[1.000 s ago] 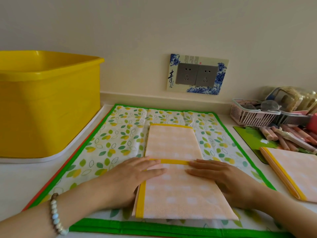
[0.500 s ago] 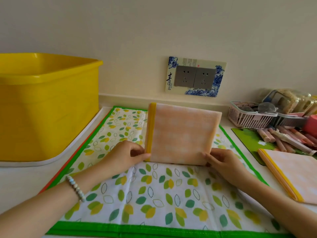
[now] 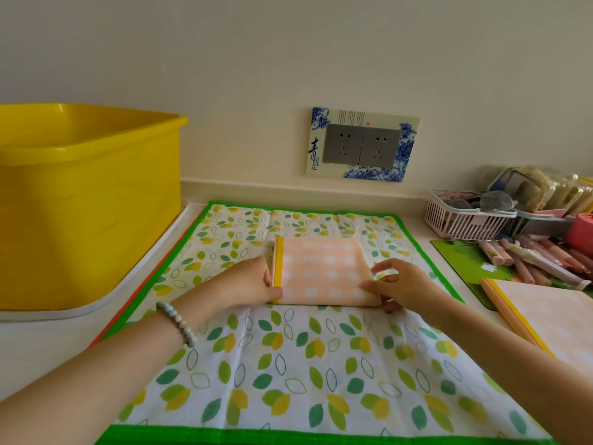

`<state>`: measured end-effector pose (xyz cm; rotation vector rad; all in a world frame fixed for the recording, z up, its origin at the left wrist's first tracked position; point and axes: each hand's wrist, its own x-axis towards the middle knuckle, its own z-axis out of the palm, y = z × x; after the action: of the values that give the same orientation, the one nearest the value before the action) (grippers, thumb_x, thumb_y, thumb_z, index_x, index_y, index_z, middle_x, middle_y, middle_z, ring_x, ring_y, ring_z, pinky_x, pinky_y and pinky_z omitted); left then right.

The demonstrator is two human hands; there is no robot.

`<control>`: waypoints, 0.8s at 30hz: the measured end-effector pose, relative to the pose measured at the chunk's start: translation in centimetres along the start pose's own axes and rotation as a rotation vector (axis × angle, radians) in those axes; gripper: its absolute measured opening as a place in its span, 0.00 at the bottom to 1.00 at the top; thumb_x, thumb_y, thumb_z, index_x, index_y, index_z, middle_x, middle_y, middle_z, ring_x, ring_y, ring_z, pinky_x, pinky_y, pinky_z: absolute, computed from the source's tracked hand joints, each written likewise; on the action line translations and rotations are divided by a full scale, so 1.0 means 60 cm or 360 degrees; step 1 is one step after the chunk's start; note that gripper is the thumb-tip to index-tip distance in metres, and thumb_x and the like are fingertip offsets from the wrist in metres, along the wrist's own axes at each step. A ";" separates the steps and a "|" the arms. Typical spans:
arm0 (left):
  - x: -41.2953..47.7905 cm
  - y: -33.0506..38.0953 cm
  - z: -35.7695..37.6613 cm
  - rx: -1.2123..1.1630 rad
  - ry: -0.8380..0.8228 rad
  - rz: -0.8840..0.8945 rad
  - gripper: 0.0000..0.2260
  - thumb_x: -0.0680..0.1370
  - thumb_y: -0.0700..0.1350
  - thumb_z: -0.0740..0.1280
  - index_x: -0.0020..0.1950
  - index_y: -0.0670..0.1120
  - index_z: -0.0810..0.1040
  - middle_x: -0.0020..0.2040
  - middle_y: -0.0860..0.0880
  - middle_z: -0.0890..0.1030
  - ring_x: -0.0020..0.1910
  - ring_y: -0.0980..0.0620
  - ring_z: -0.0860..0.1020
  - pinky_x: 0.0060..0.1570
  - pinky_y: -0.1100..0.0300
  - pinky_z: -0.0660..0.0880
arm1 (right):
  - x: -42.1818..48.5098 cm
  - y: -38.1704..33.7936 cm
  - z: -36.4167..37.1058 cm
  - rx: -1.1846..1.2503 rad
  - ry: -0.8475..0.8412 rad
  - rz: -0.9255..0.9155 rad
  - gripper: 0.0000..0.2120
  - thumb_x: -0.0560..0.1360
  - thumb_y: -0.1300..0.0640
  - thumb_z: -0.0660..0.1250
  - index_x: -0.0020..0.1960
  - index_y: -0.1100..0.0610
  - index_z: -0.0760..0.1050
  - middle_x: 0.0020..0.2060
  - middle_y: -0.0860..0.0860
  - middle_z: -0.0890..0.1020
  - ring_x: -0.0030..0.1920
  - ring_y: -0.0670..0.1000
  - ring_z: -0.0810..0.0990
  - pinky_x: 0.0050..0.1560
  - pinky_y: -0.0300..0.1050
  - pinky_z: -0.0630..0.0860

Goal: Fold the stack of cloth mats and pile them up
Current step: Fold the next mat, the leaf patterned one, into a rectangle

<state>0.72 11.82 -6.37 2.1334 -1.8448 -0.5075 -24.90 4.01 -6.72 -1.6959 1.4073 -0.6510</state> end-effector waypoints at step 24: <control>0.077 0.017 0.079 0.0449 0.0038 0.0138 0.23 0.83 0.52 0.43 0.78 0.52 0.43 0.78 0.51 0.43 0.77 0.48 0.41 0.74 0.49 0.41 | 0.036 -0.078 0.121 -0.1052 0.0075 -0.0698 0.21 0.82 0.54 0.50 0.73 0.55 0.61 0.73 0.50 0.63 0.73 0.49 0.61 0.72 0.45 0.57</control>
<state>-1.68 7.17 -10.60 2.2056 -2.0912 -0.2109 -15.98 4.04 -6.88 -2.5707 1.3772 -0.4791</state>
